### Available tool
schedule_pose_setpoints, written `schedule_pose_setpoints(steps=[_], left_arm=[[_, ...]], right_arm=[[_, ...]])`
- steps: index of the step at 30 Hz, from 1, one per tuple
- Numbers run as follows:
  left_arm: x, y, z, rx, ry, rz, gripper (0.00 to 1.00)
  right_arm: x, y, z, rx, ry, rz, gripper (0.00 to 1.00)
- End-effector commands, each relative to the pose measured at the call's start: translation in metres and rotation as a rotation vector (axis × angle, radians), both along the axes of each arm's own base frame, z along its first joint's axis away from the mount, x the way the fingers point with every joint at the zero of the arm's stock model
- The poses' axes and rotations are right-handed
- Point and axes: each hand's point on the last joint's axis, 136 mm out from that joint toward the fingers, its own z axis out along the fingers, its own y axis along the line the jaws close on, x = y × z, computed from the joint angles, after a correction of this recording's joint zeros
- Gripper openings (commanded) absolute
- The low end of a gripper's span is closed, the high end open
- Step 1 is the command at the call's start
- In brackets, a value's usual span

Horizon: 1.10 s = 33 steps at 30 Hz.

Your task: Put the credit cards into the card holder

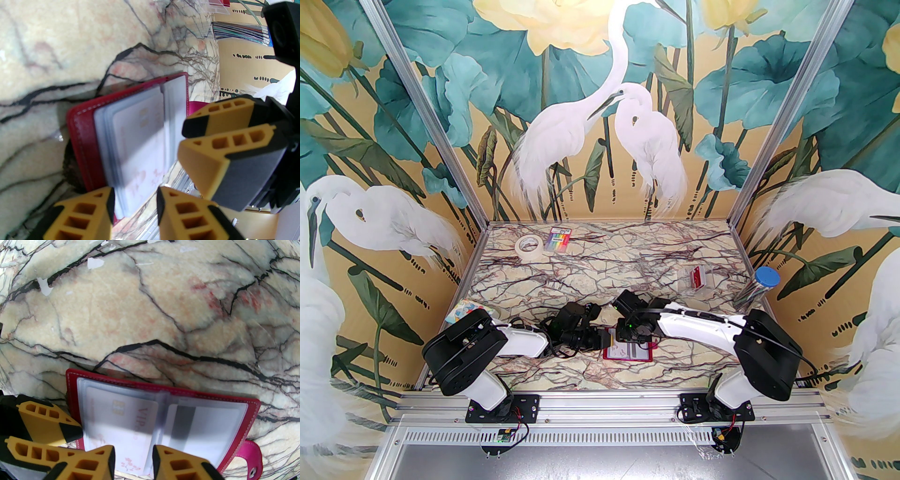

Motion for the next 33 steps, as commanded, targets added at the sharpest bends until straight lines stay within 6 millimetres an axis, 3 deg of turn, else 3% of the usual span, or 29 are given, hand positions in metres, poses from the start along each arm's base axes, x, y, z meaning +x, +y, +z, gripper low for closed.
schedule_pose_setpoints(steps=[1,33], left_arm=[[-0.0023,0.0054,-0.0135,0.041,0.004,0.014,0.36],[-0.002,0.0035,-0.0129,0.036,0.006,0.009,0.36]], right_arm=[[-0.0003,0.0031,-0.0044,-0.003,0.004,-0.005,0.33],[-0.0015,0.0108,-0.0101,-0.025,0.017,0.02,0.33]])
